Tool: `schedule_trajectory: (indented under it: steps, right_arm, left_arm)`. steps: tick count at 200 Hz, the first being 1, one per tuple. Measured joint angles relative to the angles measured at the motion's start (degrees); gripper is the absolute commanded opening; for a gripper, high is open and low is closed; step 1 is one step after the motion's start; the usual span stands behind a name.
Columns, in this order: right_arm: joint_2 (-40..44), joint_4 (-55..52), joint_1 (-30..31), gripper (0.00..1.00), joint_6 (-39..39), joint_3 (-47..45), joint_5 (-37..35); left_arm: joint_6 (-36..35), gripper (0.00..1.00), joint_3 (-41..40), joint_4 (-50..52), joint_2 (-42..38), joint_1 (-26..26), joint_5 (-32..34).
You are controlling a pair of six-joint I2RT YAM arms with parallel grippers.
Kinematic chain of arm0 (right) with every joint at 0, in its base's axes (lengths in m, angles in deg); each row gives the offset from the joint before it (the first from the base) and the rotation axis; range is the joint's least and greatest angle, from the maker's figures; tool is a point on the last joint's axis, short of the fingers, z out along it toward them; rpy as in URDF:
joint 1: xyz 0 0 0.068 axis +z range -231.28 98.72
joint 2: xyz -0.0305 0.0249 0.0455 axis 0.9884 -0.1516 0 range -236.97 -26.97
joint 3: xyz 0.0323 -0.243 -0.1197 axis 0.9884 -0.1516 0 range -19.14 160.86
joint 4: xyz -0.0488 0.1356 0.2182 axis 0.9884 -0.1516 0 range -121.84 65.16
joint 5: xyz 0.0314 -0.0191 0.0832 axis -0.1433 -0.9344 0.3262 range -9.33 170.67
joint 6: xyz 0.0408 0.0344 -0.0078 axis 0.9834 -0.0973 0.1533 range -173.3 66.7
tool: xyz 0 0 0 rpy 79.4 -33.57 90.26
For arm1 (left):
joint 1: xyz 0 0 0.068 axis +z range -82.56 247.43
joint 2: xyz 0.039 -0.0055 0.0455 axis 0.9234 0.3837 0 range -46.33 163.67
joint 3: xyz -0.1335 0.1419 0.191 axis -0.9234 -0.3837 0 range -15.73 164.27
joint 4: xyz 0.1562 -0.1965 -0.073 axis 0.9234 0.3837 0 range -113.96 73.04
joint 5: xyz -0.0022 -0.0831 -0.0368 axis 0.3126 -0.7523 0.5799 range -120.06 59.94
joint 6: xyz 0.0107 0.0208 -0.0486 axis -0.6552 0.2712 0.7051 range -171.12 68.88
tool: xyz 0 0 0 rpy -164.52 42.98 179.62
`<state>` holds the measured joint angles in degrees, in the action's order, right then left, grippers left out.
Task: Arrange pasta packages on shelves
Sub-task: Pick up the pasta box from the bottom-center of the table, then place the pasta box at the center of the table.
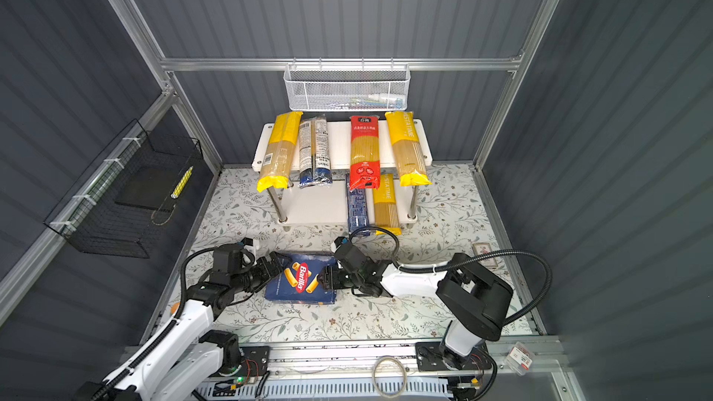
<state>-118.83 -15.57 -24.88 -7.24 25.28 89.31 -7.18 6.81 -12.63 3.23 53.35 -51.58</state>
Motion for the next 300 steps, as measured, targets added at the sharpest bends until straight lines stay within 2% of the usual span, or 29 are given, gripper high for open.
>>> schedule_trajectory:
  steps: [57, 134, 173, 208, 241, 269, 300]
  right_arm:
    - [0.1, -4.0, -2.0, 0.70, -0.9, 2.5, -2.2]
    - [-1.6, -2.8, -2.5, 0.90, -1.1, 2.9, -0.8]
    - [0.3, -3.9, -2.5, 0.95, -1.4, 1.9, -0.8]
    - [3.7, -5.1, -2.3, 0.99, -1.5, 0.1, 0.6]
    - [3.7, -5.9, -2.3, 0.99, -1.4, -2.0, 2.0]
    - [2.8, -5.6, -2.3, 0.99, -1.0, -2.7, 2.7]
    - [0.1, -0.6, -2.4, 0.98, 0.8, -3.7, 5.0]
  left_arm:
    - [-0.2, 1.00, 1.7, -3.8, 6.1, -5.2, 4.0]
    - [-4.4, 1.00, 2.8, 3.9, 7.4, -7.3, 5.7]
    - [-5.1, 1.00, 3.8, 7.3, 7.0, -7.6, 6.6]
    - [-5.4, 1.00, 4.2, 12.5, 3.5, -7.6, 7.2]
    - [-4.8, 1.00, -0.1, 11.3, 0.9, -7.6, 6.5]
    - [-4.5, 1.00, -1.9, 7.1, 1.9, -7.6, 4.9]
    - [-4.5, 1.00, -2.9, 2.9, 3.8, -7.6, 3.5]
